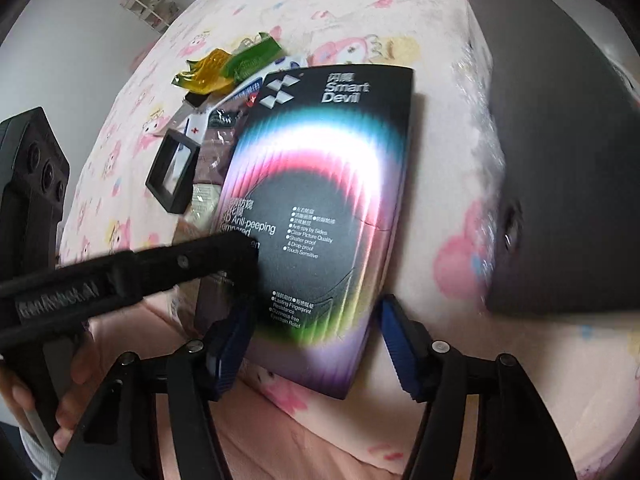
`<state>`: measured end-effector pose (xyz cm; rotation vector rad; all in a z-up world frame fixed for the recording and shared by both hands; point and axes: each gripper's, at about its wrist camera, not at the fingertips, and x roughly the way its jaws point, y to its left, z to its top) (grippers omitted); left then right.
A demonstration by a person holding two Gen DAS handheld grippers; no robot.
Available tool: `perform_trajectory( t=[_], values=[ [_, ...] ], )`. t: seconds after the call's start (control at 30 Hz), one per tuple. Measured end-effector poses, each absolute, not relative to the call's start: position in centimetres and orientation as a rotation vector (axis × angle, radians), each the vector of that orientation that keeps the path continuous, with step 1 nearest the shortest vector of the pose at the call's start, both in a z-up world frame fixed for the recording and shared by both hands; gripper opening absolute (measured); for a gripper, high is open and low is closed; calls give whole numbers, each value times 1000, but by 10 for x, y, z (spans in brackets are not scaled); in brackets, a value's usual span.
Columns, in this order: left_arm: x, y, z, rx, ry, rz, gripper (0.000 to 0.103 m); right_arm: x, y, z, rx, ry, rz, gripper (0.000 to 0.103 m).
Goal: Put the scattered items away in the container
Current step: 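Carry the Smart Devil box toward the shoebox, then lower the Smart Devil box upright into the shoebox beside the package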
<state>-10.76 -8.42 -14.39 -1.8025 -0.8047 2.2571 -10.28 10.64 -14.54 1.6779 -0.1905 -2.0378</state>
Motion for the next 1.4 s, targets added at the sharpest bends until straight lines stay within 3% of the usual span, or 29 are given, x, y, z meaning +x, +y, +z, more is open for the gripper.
perform_trajectory(
  t=[0.17,0.33,0.93,1.23,1.4],
  values=[
    [-121,-75,-152,-1840,-740,2295,38,-108,118,-144,1646,-269,-2067,60],
    [-119,-61,-145,-1821,-624,2311,39,-111,95,-149,1634,-188,-2114,60],
    [-70,-65,-66,-1596,-655,2429,39,-86,94,-71,1413,-136,-2160,59],
    [-73,-31,-17,-1494,-586,2493,39,-91,132,-41,1321,-239,-2155,59],
    [-89,3,-13,-1447,-560,2542,39,-103,153,-31,1301,-174,-2200,59]
  ],
)
